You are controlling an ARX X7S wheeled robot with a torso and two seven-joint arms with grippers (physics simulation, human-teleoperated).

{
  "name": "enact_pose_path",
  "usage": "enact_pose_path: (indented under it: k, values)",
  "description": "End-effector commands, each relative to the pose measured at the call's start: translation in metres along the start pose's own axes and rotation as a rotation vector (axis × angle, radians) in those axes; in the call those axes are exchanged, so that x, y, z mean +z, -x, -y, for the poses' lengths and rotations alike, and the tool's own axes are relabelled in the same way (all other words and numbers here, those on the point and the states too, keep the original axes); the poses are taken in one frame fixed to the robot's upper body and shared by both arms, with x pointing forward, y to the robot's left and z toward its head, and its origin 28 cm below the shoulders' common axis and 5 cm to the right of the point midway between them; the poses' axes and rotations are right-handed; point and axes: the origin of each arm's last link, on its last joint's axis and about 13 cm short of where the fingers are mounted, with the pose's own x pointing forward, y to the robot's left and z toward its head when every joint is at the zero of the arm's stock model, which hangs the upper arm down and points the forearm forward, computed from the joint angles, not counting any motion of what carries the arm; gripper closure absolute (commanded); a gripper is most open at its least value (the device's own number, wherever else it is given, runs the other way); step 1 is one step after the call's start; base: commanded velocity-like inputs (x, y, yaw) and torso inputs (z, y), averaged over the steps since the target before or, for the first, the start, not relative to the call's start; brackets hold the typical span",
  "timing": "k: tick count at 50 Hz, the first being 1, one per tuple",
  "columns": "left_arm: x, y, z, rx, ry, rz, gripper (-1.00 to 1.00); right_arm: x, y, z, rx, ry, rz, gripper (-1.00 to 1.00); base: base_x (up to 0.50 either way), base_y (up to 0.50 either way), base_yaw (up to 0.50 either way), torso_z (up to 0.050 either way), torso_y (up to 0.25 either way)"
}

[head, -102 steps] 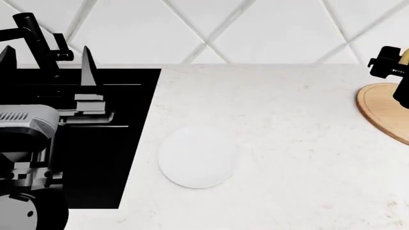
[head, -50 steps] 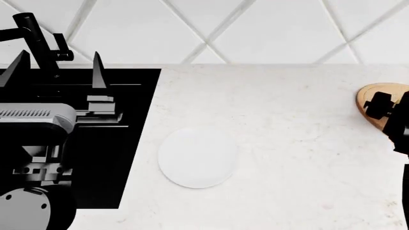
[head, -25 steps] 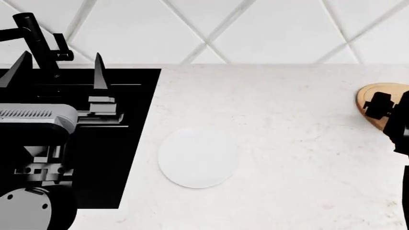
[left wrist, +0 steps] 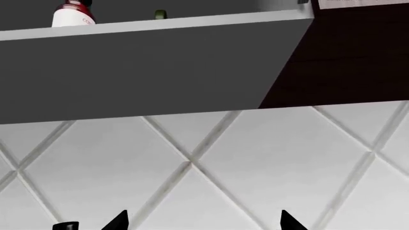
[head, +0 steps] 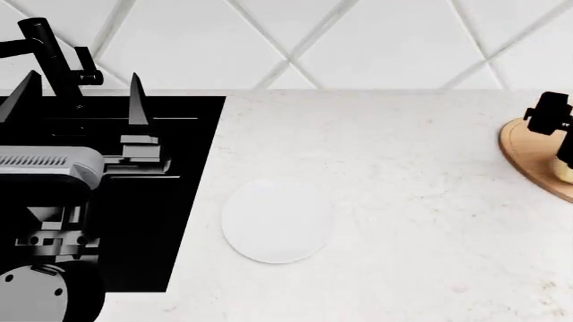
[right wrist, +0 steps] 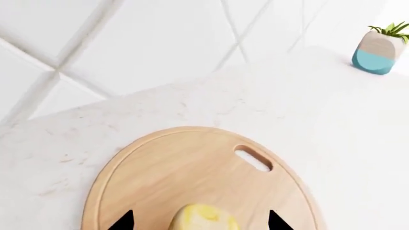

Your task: Pick the chicken breast from the plate and place it on the cutting board. Then pick the condiment bottle from the cabinet and place it next to the cutting board.

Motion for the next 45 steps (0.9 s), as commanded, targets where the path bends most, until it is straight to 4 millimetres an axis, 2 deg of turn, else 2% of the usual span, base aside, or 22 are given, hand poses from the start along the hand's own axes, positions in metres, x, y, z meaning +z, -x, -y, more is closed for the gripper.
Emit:
enact_pose_path:
  k: [1,7,12,17,24,35,45]
  values:
    - [0.001,0.0,0.0,0.0,0.0,0.002,-1.0,0.031,0.033,0.007,0.039,0.001,0.092,-1.0,0.0,0.0,0.0,0.0,0.0]
    - [0.002,0.001,0.0,-0.001,0.003,0.006,-1.0,0.043,0.056,0.022,0.098,-0.078,0.133,-1.0,0.0,0.0,0.0,0.0,0.0]
    - [0.004,0.002,0.0,-0.003,0.009,0.009,-1.0,0.049,0.08,0.03,0.155,-0.079,0.186,-1.0,0.0,0.0,0.0,0.0,0.0]
    - [0.007,0.004,0.0,-0.005,0.013,0.014,-1.0,0.056,0.104,0.029,0.267,-0.09,0.236,-1.0,0.0,0.0,0.0,0.0,0.0]
    - [0.009,0.004,0.0,-0.004,0.02,0.018,-1.0,0.059,0.138,0.017,0.429,-0.05,0.324,-1.0,0.0,0.0,0.0,0.0,0.0]
    - [0.009,0.005,0.001,-0.01,0.022,0.017,-1.0,0.042,0.169,0.001,0.611,-0.015,0.368,-1.0,0.0,0.0,0.0,0.0,0.0]
    - [0.009,0.005,0.001,-0.01,0.022,0.018,-1.0,0.022,0.191,-0.003,0.705,-0.023,0.402,-1.0,0.0,0.0,0.0,0.0,0.0]
